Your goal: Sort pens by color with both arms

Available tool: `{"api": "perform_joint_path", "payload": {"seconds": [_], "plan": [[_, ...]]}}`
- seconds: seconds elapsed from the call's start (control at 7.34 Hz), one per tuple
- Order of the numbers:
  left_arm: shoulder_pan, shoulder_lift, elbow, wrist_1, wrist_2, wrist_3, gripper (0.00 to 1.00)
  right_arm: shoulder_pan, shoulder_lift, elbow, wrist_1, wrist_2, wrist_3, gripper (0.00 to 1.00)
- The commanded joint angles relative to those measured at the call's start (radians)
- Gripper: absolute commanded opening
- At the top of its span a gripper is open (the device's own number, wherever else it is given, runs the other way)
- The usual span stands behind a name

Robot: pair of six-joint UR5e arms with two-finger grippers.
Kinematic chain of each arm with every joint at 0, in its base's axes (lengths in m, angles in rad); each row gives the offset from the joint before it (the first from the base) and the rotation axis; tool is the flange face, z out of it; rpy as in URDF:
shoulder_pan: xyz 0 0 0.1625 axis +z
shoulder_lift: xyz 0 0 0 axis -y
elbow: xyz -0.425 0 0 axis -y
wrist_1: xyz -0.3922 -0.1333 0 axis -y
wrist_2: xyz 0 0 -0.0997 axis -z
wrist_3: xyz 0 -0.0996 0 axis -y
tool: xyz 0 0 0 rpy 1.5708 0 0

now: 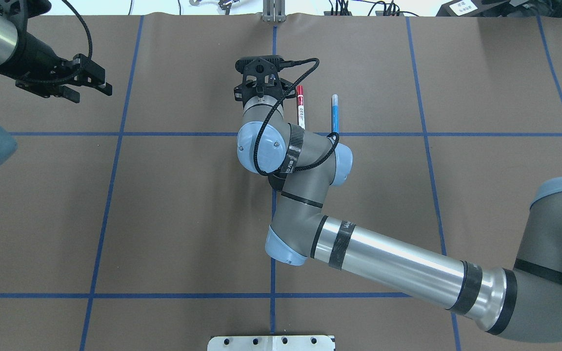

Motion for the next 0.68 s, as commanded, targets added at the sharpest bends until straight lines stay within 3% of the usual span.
{"api": "perform_joint_path", "payload": {"seconds": [0.0, 0.54], "plan": [[0.000, -0.001, 0.000, 0.000, 0.008, -0.002, 0.82, -0.003, 0.001, -0.025, 0.000, 0.005, -0.003, 0.00], [0.000, 0.001, -0.005, 0.000, 0.008, -0.002, 0.82, -0.003, 0.033, -0.078, 0.000, 0.002, -0.020, 0.00]]}}
